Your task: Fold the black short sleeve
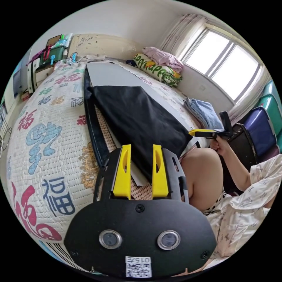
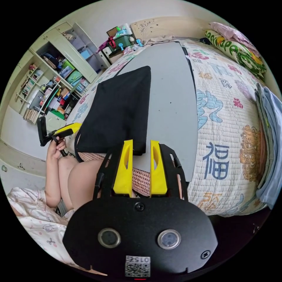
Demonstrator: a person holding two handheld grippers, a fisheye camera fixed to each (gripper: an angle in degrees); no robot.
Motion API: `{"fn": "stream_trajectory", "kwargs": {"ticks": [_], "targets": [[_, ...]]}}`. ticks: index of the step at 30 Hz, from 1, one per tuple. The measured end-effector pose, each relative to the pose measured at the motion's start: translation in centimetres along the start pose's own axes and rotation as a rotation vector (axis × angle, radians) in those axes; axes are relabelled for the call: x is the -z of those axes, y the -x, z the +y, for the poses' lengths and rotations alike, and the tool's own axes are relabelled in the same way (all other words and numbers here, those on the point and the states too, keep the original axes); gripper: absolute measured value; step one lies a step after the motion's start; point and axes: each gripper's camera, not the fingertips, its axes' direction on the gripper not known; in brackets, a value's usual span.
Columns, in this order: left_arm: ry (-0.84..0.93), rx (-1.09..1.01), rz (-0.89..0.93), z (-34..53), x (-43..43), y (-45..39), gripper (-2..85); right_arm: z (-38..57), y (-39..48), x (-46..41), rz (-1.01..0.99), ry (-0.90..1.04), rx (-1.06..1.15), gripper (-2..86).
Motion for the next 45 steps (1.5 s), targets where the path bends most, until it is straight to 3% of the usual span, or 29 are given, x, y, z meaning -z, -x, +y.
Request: {"fn": "stream_trajectory", "kwargs": {"ticks": [4, 11, 14, 21, 28, 35, 39, 42, 45], "targets": [[0.017, -0.018, 0.134, -1.2, -1.0, 0.1, 9.2, -3.0, -0.2, -1.7, -0.086, -0.007, -0.038, 8.5], [0.036, -0.025, -0.006, -4.0, -1.1, -2.7, 9.2, -5.8, 0.3, -3.3, -0.065, -0.014, -0.050, 8.2], [0.062, -0.046, 0.030, -5.2, -1.6, -3.6, 8.8, -6.3, -0.1, -3.9, -0.056, -0.019, -0.052, 7.8], [-0.025, -0.033, 0.143, -6.0, 2.0, -3.0, 0.1, -6.2, -1.3, -4.8, -0.012, -0.048, -0.051, 2.6], [0.114, -0.030, 0.058, -6.2, 0.8, -3.5, 0.2, -4.6, -2.8, -8.8, 0.123, 0.029, 0.018, 2.6], [0.015, 0.062, 0.125, -4.8, 5.0, -0.9, 4.1, -1.0, -6.2, -8.4, 0.189, 0.028, 0.025, 6.1], [-0.220, 0.132, 0.021, -3.4, 10.2, 0.3, 5.2, 1.0, -4.7, -4.1, 0.228, -0.081, 0.132, 5.6], [-0.309, 0.174, -0.016, -3.5, 12.0, 1.7, 6.0, 0.9, 1.7, -1.6, 0.128, -0.153, 0.377, 5.9], [-0.302, 0.200, -0.053, -4.7, 12.1, 3.0, 6.9, 0.7, 9.1, -3.8, 0.048, -0.059, 0.612, 8.4]]}}
